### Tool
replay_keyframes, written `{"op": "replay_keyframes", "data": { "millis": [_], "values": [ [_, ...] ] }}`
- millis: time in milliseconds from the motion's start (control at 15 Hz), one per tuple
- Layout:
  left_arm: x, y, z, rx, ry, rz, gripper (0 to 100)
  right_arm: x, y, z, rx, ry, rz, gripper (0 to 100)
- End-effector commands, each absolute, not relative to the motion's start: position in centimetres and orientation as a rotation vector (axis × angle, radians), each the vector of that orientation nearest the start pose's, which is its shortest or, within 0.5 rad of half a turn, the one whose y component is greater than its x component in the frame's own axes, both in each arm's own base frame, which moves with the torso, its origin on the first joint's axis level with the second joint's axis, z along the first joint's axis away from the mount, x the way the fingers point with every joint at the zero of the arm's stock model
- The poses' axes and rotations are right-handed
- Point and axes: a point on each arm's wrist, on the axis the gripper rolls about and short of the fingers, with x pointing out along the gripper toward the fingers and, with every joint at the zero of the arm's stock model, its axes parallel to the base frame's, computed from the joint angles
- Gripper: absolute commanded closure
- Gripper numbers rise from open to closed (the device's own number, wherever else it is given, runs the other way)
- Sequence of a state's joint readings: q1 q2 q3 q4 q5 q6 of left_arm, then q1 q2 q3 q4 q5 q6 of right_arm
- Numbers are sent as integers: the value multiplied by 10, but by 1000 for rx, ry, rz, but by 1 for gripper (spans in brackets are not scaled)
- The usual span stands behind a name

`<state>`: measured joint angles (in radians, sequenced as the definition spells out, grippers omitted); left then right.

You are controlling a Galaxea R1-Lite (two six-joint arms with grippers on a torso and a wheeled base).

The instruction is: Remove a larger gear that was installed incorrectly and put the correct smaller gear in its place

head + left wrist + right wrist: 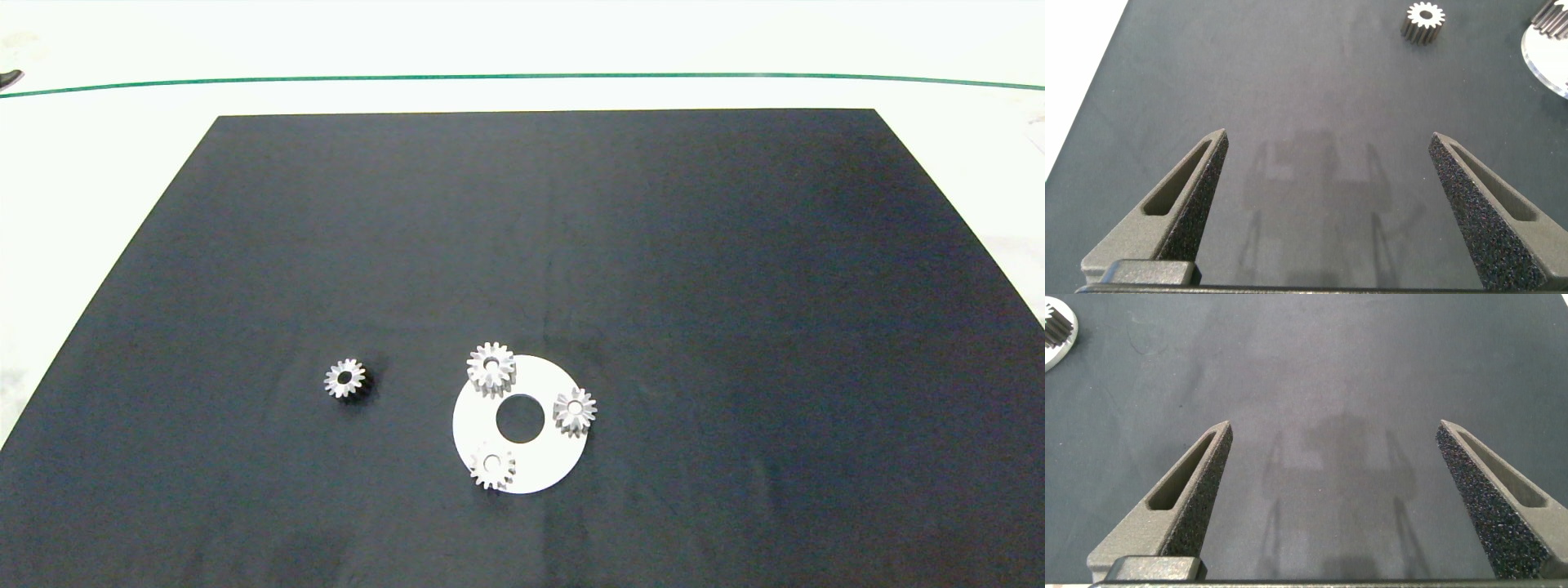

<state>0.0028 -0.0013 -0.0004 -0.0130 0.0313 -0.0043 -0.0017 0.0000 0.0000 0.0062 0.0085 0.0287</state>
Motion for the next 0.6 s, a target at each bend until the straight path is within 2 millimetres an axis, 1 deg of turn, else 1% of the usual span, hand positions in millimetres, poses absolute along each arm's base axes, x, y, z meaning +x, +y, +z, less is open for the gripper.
{"op": "replay_keyframes", "data": {
  "millis": [67,600],
  "values": [
    [-23,1,77,-5,-14,35,0,-23,0,75,29,8,8,0],
    [-23,1,77,-8,-14,41,0,-23,0,75,25,9,4,0]
  ]
}}
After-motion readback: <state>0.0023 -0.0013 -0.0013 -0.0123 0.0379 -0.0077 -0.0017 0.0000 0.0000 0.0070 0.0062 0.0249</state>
